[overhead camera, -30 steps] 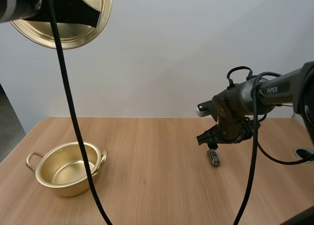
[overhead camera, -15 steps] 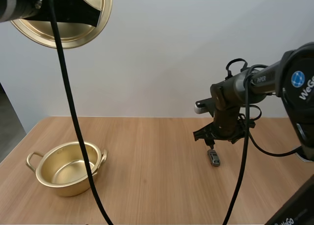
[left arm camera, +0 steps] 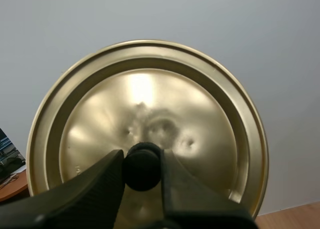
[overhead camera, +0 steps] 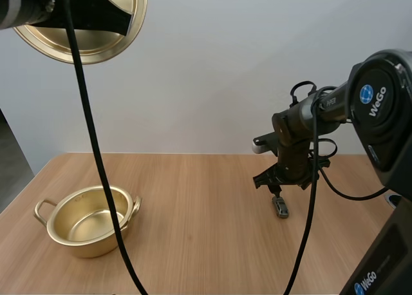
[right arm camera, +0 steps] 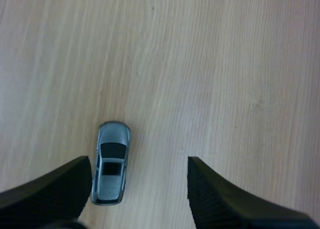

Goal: Open the pot, put the car inside, and close it

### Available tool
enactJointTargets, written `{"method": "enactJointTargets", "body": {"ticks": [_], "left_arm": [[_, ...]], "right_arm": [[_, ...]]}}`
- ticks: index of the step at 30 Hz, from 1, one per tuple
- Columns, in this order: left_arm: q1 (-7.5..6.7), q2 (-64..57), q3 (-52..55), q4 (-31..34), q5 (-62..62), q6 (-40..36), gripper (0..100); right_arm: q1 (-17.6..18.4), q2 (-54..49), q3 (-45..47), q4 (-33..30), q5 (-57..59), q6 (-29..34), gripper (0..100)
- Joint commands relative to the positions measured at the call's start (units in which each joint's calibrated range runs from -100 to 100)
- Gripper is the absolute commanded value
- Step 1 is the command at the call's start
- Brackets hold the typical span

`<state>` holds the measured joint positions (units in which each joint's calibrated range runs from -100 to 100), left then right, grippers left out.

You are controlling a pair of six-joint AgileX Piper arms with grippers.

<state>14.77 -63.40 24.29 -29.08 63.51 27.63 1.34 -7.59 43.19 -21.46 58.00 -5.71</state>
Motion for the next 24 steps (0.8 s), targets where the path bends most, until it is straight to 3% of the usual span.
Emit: {"method": "enactJointTargets", "body": {"ticks": [1, 8, 24], "left_arm": [[0.03, 0.0, 0.0, -0.4, 0.1, 0.0, 0], [0.03, 0.0, 0.0, -0.6, 0.1, 0.0, 0], [0.03, 0.0, 0.0, -0.6, 0.1, 0.0, 0]], "right_arm": [[0.0, 0.1, 0.0, 1.3, -0.1, 0.0, 91], [0.0, 0.1, 0.0, 6.1, -0.5, -2.3, 89], [0.0, 3.3, 0.0, 6.4, -1.9, -2.3, 88]]}}
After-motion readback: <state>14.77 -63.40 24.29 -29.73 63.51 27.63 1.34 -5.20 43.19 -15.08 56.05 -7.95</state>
